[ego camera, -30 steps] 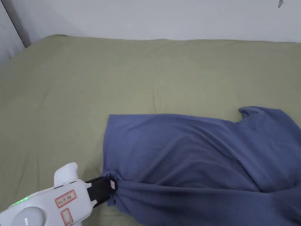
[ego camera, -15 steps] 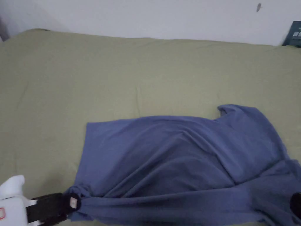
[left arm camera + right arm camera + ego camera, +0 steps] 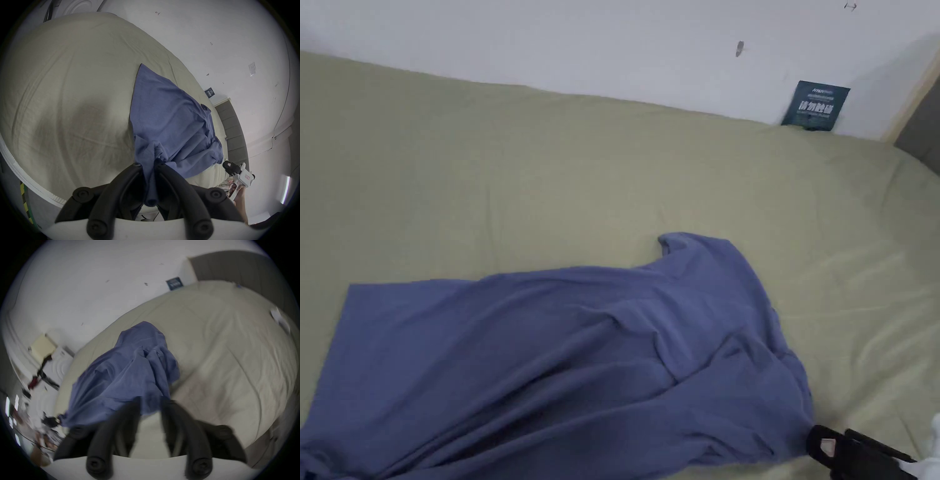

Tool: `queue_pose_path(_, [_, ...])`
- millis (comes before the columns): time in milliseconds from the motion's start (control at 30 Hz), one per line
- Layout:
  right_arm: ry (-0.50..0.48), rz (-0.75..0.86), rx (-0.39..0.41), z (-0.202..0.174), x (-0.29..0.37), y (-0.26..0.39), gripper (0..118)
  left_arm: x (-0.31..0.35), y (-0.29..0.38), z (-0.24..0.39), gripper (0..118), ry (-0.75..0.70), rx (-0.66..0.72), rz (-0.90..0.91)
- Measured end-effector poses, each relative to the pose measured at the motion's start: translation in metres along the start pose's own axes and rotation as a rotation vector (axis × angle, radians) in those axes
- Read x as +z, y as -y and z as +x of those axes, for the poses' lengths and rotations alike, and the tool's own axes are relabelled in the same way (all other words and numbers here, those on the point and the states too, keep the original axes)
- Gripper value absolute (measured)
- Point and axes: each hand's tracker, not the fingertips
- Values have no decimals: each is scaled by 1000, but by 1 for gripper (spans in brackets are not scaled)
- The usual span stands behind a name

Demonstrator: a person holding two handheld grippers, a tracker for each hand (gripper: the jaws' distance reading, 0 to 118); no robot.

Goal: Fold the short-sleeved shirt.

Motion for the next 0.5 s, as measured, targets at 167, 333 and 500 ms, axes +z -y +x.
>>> queue_pose_path(167, [-45,-63,-9,-12,-39,-11,81,2,-4,3,8,3,-7,8])
queue_pose_path(333, [14,-100,-97,-1,-83,-19,44,5,-6,4,8,5,-19,19])
queue_pose_path(500, [-55,-75,-225,3,-69,-11,4,3,-7,7,8,16,-25,33])
